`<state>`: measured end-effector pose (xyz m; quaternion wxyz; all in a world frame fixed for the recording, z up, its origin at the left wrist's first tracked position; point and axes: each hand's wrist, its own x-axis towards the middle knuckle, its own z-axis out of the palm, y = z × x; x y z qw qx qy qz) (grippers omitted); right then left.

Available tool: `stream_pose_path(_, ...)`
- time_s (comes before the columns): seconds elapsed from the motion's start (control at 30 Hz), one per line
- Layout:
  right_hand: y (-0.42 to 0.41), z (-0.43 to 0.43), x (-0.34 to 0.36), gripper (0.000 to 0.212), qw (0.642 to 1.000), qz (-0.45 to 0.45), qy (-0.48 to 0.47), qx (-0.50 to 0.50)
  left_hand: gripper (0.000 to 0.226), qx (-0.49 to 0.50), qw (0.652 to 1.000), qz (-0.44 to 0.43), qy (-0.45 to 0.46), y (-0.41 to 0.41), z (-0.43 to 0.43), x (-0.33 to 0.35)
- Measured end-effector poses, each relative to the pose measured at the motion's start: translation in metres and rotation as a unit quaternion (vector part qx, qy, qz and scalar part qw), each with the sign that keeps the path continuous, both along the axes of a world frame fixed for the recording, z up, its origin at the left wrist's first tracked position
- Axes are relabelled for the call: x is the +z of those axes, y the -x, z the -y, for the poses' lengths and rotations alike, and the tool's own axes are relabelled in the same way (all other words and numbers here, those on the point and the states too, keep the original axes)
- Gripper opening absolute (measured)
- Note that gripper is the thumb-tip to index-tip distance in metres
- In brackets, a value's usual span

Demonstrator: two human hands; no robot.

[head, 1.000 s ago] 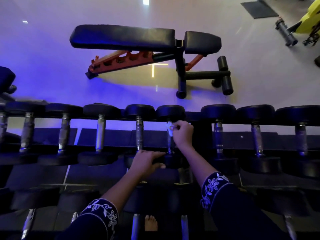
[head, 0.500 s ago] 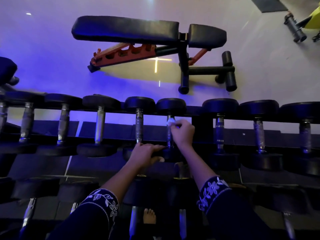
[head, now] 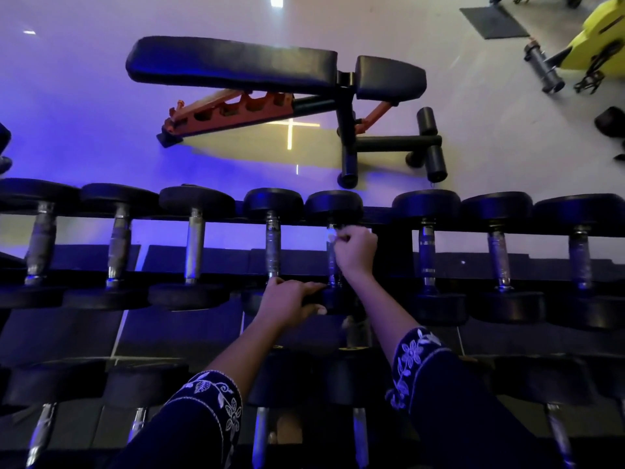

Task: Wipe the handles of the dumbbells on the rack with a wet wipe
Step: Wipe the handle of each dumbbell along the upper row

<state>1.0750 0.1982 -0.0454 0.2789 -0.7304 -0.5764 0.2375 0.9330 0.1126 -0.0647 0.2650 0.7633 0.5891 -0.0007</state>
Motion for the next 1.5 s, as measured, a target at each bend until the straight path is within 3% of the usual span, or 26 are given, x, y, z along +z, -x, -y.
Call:
stream_pose_path(0.2,0.002,0.037,-0.004,0.013,0.992,0.090,0.053,0.069,0.058,0.009,1.000,-0.002,0.003,0.000,-0.002,0.002)
stream_pose_path(0.4,-0.005,0.054,0.005,0.025,0.992,0.034,0.106,0.063,0.059,-0.001,1.000,-0.011,-0.009,0.000,-0.001,-0.004)
stream_pose_path(0.53,-0.009,0.047,0.001,0.004,0.996,0.007,0.081,0.037,0.060,0.001,1.000,-0.012,-0.004,0.000,0.000,-0.006)
stream_pose_path(0.67,-0.007,0.032,0.002,0.007,0.997,-0.032,0.064,-0.016,0.061,0.000,1.000,-0.021,-0.005,0.001,-0.001,-0.008)
stream_pose_path(0.8,-0.001,0.015,0.008,0.006,0.997,-0.035,0.066,-0.018,0.061,-0.004,1.000,-0.021,0.008,0.001,-0.002,-0.005)
stream_pose_path(1.07,-0.010,0.061,-0.006,0.009,0.995,-0.009,0.094,0.029,0.058,0.022,0.999,-0.033,0.027,-0.004,0.002,0.010)
stream_pose_path(1.33,-0.004,-0.017,0.016,0.012,0.996,-0.069,0.059,-0.020,0.058,0.034,0.998,-0.032,0.040,-0.003,-0.001,0.010)
stream_pose_path(1.5,-0.012,0.024,-0.002,0.013,0.997,-0.069,0.047,0.001,0.061,0.034,0.998,-0.034,0.050,-0.001,-0.001,0.007)
